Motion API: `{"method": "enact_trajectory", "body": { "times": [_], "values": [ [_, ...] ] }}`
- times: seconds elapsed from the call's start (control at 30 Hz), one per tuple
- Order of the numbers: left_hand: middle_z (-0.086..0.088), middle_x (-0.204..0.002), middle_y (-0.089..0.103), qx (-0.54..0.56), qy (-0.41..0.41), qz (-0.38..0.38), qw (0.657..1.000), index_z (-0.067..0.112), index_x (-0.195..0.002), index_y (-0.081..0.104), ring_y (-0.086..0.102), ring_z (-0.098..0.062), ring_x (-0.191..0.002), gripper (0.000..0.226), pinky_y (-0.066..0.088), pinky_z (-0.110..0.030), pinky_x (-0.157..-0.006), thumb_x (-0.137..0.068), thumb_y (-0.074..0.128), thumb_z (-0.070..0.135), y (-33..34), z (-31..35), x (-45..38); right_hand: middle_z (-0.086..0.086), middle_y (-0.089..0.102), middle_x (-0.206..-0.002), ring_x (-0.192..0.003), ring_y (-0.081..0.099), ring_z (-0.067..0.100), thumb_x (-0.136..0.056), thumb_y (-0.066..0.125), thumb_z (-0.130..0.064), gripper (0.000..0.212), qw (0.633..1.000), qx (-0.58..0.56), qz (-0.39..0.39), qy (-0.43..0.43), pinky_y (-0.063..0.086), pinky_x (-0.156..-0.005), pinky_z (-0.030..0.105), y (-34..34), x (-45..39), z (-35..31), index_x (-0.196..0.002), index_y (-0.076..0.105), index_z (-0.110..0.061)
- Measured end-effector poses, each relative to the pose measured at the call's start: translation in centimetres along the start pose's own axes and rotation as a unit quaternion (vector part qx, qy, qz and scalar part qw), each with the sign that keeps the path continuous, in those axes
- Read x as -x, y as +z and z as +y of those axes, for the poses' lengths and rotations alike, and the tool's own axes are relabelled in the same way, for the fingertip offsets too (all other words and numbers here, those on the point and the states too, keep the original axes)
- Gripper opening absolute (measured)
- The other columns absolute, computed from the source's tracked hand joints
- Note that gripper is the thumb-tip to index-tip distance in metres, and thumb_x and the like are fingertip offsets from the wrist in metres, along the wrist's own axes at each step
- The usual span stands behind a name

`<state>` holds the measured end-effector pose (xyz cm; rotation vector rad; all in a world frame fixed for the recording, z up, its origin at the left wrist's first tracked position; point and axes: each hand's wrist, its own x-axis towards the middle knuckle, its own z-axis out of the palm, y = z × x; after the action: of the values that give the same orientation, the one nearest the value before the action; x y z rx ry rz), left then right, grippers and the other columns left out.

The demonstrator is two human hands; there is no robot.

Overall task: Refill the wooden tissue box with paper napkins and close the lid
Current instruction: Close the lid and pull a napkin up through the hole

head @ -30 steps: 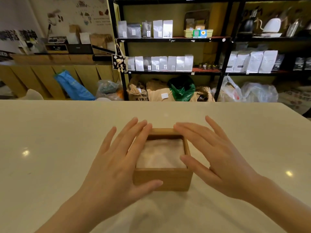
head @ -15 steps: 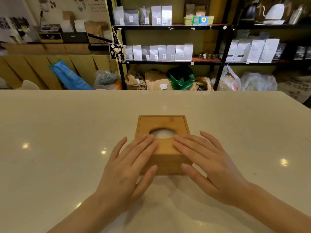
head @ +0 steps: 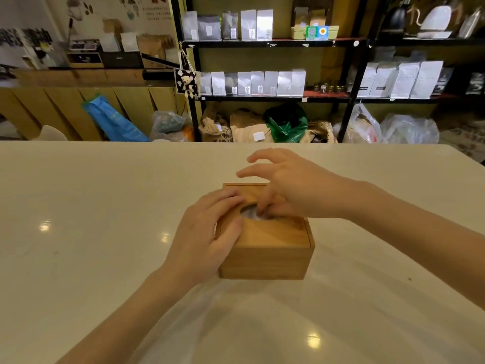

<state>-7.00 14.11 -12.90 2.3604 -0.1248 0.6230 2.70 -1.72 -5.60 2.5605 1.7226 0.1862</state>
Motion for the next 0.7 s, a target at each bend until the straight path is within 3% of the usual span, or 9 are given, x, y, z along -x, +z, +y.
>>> {"method": "enact_trajectory", "body": {
  "times": [0.17,0.4,0.6,0.7],
  "values": [
    [0.017,-0.130,0.054,0.037,0.000,0.010,0.999,0.032,-0.117,0.060,0.043,0.002,-0.125,0.043,0.035,-0.032,-0.109,-0.079,0.044,0.046,0.3,-0.8,0.2,-0.012,0.030,-0.151,-0.140,0.011,0.018,-0.088,0.053,-0.041,0.021,0.998,0.043,-0.036,-0.021,0.011,-0.112,0.036,0.3,-1.0,-0.1,-0.099,0.071,-0.039],
    [0.014,-0.134,0.051,0.070,0.009,0.016,0.997,0.032,-0.120,0.055,0.040,-0.002,-0.130,0.042,0.033,-0.036,-0.110,-0.082,0.042,0.041,0.7,-1.3,0.6,-0.007,0.040,-0.147,-0.140,0.017,0.022,-0.090,0.049,-0.039,0.029,0.997,0.038,-0.022,-0.056,0.010,-0.113,0.037,0.2,-1.6,-0.5,-0.083,0.076,-0.031],
    [0.014,-0.135,0.049,0.066,0.007,0.015,0.998,0.032,-0.121,0.054,0.039,-0.002,-0.131,0.042,0.031,-0.034,-0.110,-0.082,0.039,0.040,0.9,-1.3,0.7,-0.006,0.034,-0.150,-0.141,0.011,0.021,-0.093,0.043,-0.034,0.032,0.996,0.061,-0.045,-0.057,0.007,-0.111,0.032,0.4,-1.3,-0.5,-0.094,0.074,-0.026],
    [0.016,-0.135,0.047,0.067,0.004,0.015,0.998,0.034,-0.121,0.052,0.039,-0.003,-0.131,0.042,0.030,-0.034,-0.111,-0.082,0.038,0.040,0.9,-1.3,0.8,0.001,0.046,-0.143,-0.137,0.028,0.028,-0.092,0.045,-0.031,0.032,0.993,0.072,-0.016,-0.092,0.021,-0.110,0.038,0.9,-1.3,-0.5,-0.084,0.075,-0.024]
  ]
}}
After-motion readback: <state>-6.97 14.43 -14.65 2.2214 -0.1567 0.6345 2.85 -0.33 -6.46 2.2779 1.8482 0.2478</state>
